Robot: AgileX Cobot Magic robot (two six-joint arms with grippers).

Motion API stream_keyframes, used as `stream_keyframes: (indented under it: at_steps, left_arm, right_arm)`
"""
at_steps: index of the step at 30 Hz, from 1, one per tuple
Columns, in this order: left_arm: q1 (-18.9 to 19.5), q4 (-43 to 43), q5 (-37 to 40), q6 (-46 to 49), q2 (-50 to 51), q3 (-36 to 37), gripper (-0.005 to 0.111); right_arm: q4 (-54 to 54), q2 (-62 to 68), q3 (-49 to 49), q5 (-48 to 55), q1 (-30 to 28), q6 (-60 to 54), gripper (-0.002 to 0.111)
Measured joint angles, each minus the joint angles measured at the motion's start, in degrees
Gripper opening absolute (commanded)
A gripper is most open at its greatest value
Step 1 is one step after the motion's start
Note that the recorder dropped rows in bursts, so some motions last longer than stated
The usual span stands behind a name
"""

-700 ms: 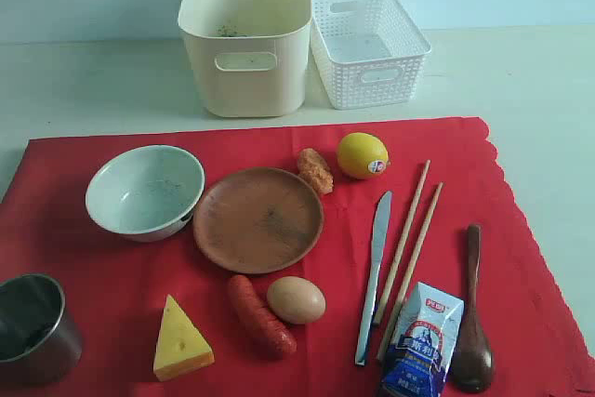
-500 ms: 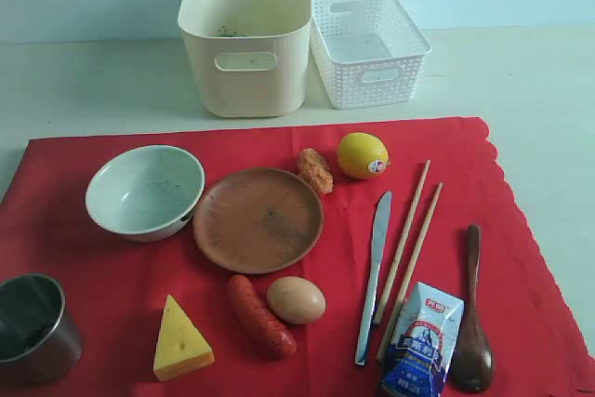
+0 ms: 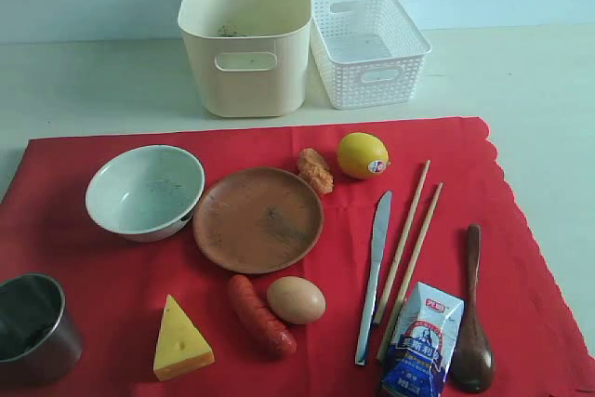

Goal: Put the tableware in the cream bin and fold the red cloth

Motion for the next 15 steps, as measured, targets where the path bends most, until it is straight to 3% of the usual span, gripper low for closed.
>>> stream_keyframes:
  at_steps: [9,15]
  left_arm:
    - [0.0,0.0,0.0,0.0,0.0,0.0,0.001]
    - [0.0,0.0,0.0,0.0,0.0,0.0,0.001]
  right_arm:
    - [-0.81,0.0,0.0,-0.36,0.0,0.0,0.0]
    - [-1.04,0.0,0.0,-8.49,0.0,0.0,0.0]
